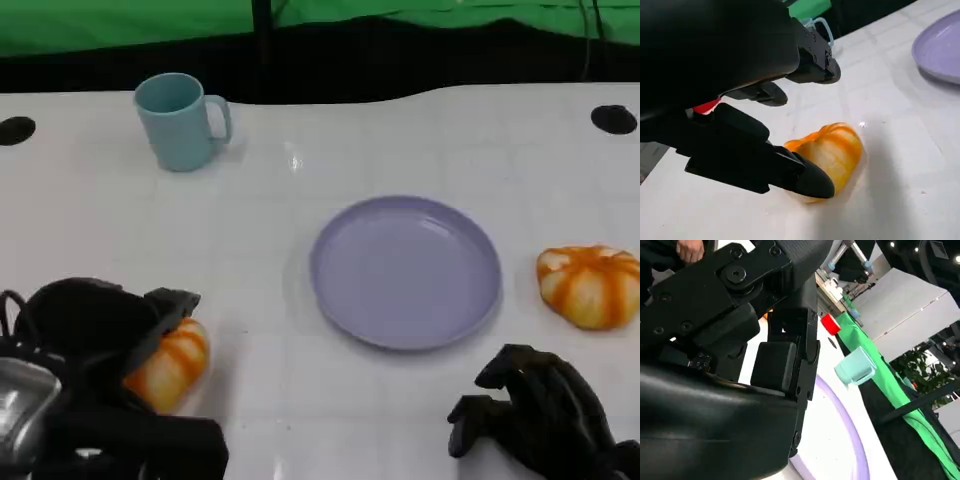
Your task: Grasp the bread from the table and place it into the plate.
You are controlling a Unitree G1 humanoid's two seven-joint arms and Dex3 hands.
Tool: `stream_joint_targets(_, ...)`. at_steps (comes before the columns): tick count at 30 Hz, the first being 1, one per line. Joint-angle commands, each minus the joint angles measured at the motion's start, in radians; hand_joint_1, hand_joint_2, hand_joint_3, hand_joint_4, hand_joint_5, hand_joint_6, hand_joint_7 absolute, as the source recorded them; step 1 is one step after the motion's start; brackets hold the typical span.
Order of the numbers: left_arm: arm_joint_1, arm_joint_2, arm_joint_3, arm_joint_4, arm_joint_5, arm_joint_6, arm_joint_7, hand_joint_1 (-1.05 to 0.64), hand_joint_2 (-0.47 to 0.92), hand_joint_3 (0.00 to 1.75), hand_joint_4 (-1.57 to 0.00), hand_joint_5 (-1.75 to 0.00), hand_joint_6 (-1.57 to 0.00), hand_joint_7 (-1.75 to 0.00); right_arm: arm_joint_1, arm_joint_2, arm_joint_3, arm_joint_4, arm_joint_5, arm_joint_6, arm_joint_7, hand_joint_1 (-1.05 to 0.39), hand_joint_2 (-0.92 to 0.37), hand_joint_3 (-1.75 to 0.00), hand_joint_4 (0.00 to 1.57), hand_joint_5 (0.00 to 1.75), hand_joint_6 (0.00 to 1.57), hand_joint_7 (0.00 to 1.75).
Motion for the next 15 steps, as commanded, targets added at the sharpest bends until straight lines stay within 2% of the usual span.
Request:
stream_joint_targets(1,-0.055,0.011,-0.06,0.125,0.026,0.014,0.022,-0.75,0.86,0.0,-0.36,-0.06,-0.24,0.0,0.009,-0.006,-0.004,-0.013,0.01,0.01,-0.002,-1.03,-0.71,0.0,1.57,0.7,1.57,0.31)
stream_joint_targets(15,-0.162,-0.001,-0.179,0.394,0.005,0.03,0.131,-0.73,0.86,0.0,-0.36,-0.03,-0.21,0.0,0.014,-0.006,0.001,-0.02,0.003,0.012,-0.005,-1.03,-0.71,0.0,1.57,0.72,1.57,0.34)
